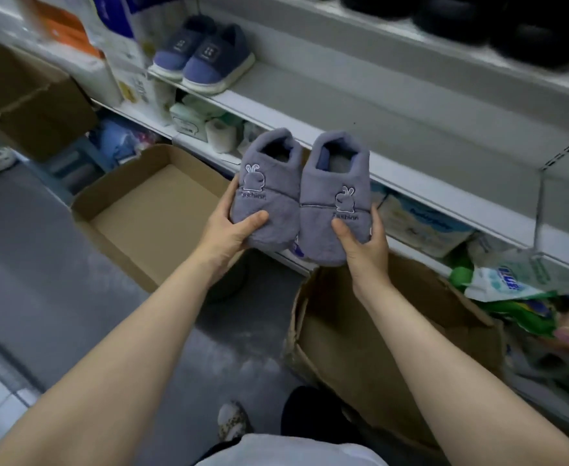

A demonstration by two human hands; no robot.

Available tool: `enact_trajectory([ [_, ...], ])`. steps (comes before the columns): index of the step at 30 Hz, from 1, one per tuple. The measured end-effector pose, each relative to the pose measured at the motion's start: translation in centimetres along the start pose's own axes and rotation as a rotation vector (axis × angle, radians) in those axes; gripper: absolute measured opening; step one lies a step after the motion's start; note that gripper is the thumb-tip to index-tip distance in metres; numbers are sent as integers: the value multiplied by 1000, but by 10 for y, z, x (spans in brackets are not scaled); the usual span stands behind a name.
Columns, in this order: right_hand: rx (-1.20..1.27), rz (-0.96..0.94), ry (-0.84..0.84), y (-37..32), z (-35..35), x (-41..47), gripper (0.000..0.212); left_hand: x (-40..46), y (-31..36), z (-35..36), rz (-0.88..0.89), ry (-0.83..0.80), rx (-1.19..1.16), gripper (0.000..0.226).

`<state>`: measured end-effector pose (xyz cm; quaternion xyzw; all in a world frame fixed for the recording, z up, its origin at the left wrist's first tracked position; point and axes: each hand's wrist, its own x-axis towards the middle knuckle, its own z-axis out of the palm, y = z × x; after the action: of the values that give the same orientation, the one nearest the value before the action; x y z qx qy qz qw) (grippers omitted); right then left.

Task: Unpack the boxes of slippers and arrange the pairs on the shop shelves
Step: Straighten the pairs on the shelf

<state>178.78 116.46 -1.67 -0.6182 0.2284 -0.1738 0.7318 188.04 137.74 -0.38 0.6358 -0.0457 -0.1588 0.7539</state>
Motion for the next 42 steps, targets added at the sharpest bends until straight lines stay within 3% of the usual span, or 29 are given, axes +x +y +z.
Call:
enact_trajectory([
  [6,17,-7,96,8,61,34,74,76,13,-47,-60,-106,-39,87],
  [10,-4,-15,174,19,96,83,81,138,13,-68,-47,-175,-7,82],
  [26,-86,0,334,32,200,231,78,369,28,-120,-106,-268,45,80],
  [29,-76,-10,399,38,218,240,64,406,24,-134,-145,-312,47,83],
  [32,-61,-20,453,38,240,245,54,436,18,-148,-161,-349,69,83],
  [42,-57,-16,521,43,271,279,59,473,0,-171,-186,-373,78,70],
])
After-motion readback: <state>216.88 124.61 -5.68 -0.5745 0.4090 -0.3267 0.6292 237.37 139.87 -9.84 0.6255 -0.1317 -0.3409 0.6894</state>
